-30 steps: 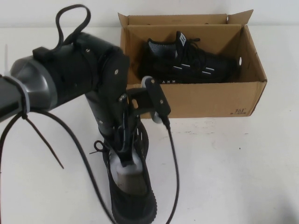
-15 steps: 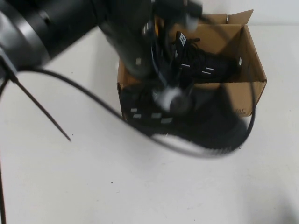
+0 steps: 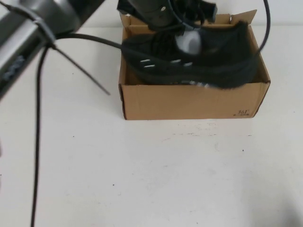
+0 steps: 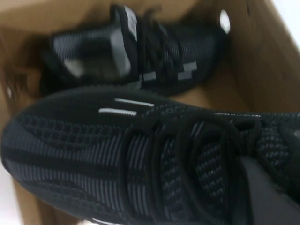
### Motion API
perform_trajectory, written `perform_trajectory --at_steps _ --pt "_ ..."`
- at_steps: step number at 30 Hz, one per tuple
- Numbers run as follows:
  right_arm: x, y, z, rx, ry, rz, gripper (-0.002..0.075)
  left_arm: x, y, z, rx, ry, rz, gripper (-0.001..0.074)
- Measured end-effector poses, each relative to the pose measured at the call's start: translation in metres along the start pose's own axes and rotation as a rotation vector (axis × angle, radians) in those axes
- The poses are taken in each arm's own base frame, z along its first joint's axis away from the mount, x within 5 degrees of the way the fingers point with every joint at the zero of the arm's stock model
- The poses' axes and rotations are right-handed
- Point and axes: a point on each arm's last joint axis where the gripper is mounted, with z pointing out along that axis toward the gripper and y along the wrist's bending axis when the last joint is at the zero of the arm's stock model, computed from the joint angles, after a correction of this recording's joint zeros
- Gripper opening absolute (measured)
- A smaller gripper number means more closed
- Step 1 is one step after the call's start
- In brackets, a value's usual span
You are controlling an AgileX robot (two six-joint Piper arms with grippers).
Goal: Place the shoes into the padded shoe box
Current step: Place the shoe in the shoe box
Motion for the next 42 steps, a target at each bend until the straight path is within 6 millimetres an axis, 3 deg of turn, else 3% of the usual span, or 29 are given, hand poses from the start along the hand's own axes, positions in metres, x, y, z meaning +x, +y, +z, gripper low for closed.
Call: perform_trajectory --at_steps 6,17,33,42 --pt "0.000 0.000 0.000 0.000 0.000 -0.002 -0.0007 -0.012 -0.003 0.030 0.024 -0.055 -0.054 0.0004" --pt "0.000 0.000 0.000 0.000 0.000 0.002 -0.0007 -0.015 -0.009 0.071 0.045 -0.058 -0.087 0.0004" --pt "0.000 0.000 0.000 0.000 0.000 0.000 -0.0007 -0.011 -0.003 0.099 0.026 -0.041 -0.118 0.0004" --pt "0.000 0.000 0.000 0.000 0.000 0.000 -0.0007 -0.013 0.003 0.105 0.007 -0.057 -0.144 0.0004"
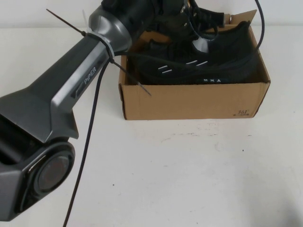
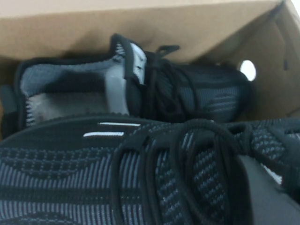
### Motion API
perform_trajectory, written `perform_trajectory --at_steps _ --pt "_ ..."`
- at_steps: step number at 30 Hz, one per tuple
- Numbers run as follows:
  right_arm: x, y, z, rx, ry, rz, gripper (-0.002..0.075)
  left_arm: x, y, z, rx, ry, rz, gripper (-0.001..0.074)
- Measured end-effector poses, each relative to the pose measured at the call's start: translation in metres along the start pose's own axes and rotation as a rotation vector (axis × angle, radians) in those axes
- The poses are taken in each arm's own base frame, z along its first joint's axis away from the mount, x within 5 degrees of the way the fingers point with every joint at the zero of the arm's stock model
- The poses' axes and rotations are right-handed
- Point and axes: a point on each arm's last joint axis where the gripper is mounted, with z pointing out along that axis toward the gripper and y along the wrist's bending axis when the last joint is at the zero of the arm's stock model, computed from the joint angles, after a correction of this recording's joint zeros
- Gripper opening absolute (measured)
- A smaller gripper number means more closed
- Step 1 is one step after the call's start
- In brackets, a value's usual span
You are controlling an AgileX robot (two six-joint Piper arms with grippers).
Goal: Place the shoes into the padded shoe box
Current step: Place the shoe in the shoe box
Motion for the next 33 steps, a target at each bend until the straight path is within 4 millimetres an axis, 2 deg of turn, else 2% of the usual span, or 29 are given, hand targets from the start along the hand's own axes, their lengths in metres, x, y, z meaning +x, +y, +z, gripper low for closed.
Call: perform_trajectory --at_steps 9,17,29,33 --pt "0.000 0.000 0.000 0.000 0.000 0.000 -0.0007 0.000 0.002 0.002 -0.014 -0.003 -0.012 0.0003" --pt "0.000 0.000 0.000 0.000 0.000 0.000 -0.0007 0.009 0.002 0.020 -0.008 0.032 -0.022 0.0003" --pt "0.000 0.000 0.000 0.000 0.000 0.000 -0.0007 0.015 -0.008 0.024 0.020 0.045 -0.021 0.0003" --pt "0.000 0.000 0.000 0.000 0.000 -0.002 -0.0007 0.014 -0.014 0.015 0.026 0.051 -0.018 0.0003"
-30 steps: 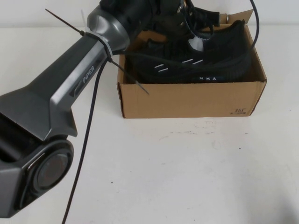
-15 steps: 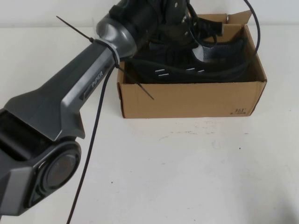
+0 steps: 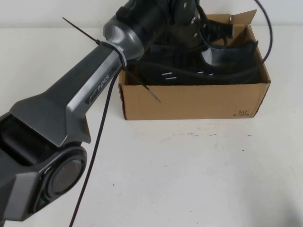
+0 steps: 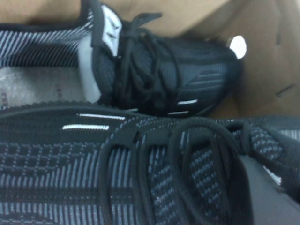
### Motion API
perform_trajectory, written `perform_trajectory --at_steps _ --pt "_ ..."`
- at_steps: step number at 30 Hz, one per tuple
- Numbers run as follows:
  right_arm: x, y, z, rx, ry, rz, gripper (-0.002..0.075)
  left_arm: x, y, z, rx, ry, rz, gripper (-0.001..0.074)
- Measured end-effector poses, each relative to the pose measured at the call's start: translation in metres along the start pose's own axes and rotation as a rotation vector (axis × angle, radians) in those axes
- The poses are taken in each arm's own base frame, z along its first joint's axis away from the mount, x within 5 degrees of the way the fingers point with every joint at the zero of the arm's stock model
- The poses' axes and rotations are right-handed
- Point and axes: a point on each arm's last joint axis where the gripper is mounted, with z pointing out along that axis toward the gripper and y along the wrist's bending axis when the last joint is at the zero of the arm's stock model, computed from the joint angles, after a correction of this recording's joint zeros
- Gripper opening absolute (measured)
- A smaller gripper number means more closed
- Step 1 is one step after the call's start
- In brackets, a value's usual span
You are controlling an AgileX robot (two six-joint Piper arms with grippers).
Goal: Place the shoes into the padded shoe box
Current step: Place the shoe in the shoe box
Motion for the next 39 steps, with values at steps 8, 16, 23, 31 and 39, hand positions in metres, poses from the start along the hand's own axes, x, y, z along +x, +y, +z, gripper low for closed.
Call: perform_trajectory --at_steps 8,16,23,31,39 --pt "0.000 0.000 0.000 0.000 0.000 0.000 -0.0007 -0.002 -0.006 -0.009 0.008 -0.003 0.004 0.0003" --pt "0.000 0.000 0.000 0.000 0.000 0.002 -0.0007 0.007 -0.002 0.007 -0.019 0.047 0.004 0.0003" --pt "0.000 0.000 0.000 0.000 0.000 0.002 -0.0007 0.015 0.002 0.025 -0.040 0.076 0.009 0.0002" --pt "0.000 0.000 0.000 0.000 0.000 0.002 -0.0007 0.017 0.002 0.026 -0.046 0.092 0.039 0.0002" --pt "0.000 0.000 0.000 0.000 0.000 0.002 -0.0006 0.016 0.008 0.026 -0.063 0.108 0.089 0.0002"
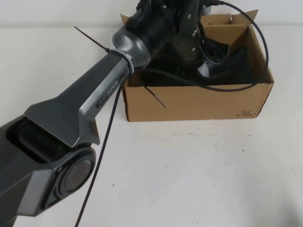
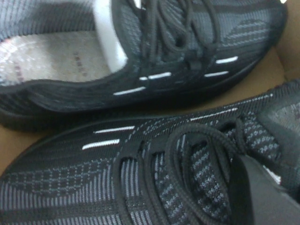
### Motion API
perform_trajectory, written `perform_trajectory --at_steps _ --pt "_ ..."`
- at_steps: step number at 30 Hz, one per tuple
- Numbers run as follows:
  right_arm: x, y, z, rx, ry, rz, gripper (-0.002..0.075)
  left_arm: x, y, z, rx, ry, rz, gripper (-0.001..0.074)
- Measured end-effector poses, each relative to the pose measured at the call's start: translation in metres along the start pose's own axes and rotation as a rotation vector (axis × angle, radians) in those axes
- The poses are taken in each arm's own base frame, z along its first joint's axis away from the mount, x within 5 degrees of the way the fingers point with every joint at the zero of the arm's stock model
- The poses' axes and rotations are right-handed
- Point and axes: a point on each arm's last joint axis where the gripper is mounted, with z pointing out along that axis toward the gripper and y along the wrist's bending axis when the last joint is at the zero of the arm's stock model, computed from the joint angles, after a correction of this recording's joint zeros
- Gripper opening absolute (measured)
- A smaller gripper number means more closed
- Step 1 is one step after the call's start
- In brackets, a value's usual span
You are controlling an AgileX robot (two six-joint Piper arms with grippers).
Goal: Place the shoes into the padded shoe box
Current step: Place the shoe in the shoe box
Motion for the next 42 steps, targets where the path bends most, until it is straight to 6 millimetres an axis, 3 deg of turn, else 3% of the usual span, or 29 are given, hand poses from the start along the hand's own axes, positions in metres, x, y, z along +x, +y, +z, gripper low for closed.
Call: perform_trajectory --at_steps 17,24,33,37,42 --pt "0.000 0.000 0.000 0.000 0.000 0.000 -0.0007 0.000 0.005 -0.001 -0.016 0.016 0.084 0.0002" --pt "0.000 0.000 0.000 0.000 0.000 0.000 -0.0007 0.005 0.006 0.013 -0.022 0.042 0.093 0.0002" --pt "0.000 0.000 0.000 0.000 0.000 -0.002 -0.0007 0.005 0.005 0.014 -0.011 0.039 0.101 0.0004" --pt "0.000 0.000 0.000 0.000 0.000 -0.002 -0.0006 0.006 0.001 0.014 0.034 0.045 0.142 0.0064" --pt "0.000 0.000 0.000 0.000 0.000 0.000 -0.0007 0.006 -0.003 0.013 0.081 0.050 0.149 0.0265"
